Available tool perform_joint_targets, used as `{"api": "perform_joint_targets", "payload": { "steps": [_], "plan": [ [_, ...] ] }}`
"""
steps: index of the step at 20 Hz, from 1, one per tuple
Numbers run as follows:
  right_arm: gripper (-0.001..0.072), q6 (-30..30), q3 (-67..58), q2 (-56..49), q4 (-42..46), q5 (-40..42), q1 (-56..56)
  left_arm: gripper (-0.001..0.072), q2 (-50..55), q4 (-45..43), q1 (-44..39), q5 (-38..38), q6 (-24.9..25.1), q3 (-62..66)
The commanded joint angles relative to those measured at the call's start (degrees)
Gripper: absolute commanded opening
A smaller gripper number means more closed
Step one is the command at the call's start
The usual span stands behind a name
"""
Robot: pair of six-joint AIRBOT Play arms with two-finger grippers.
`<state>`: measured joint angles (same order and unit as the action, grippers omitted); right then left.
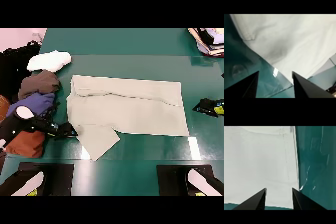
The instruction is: Fold the shirts.
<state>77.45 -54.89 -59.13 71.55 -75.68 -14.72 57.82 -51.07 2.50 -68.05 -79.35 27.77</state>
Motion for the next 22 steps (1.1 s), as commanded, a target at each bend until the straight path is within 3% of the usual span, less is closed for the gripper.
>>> {"api": "perform_joint_targets", "payload": {
  "steps": [1, 9, 10, 11, 14, 15, 20, 21, 22],
  "plan": [
    [0.0391, 0.02, 0.48, 2.45, -0.04, 0.07, -0.04, 0.0496, -0.92, 3.8, -0.02, 4.24, 0.85, -4.59],
    [0.0391, 0.04, 0.48, 5.01, -4.26, 0.0, -0.04, 0.0494, -0.92, 9.14, -0.02, 10.64, 1.79, -4.98],
    [0.0391, 0.07, 0.48, 5.01, -4.63, 0.07, -0.04, 0.0393, -0.92, 9.49, -0.04, 10.67, 1.84, -4.98],
    [0.0391, 0.07, 0.48, 5.01, -4.59, 0.02, -0.04, 0.0156, -0.92, 9.86, -0.04, 10.58, 2.95, -4.98],
    [0.0391, 0.07, 0.48, 5.01, -4.26, -0.83, -0.07, 0.0119, -0.92, 11.23, -0.02, 10.21, 4.92, -4.98],
    [0.0391, 0.07, 0.48, 5.01, -3.85, -1.36, -0.17, 0.0018, -0.92, 11.17, -0.02, 9.88, 5.29, -4.98],
    [0.0392, 0.04, 3.69, 5.05, 1.68, -8.72, -8.33, 0.0019, -0.94, 11.28, -0.02, 5.35, 7.91, -1.99],
    [0.0412, 0.07, 6.23, 5.05, 3.28, -8.92, -10.49, 0.0019, -0.94, 11.26, -0.02, 4.72, 8.11, -1.01],
    [0.0555, 0.04, 9.55, 5.01, 3.5, -8.26, -12.52, 0.0019, -0.94, 11.26, -0.02, 4.37, 8.52, -0.02]
  ]
}}
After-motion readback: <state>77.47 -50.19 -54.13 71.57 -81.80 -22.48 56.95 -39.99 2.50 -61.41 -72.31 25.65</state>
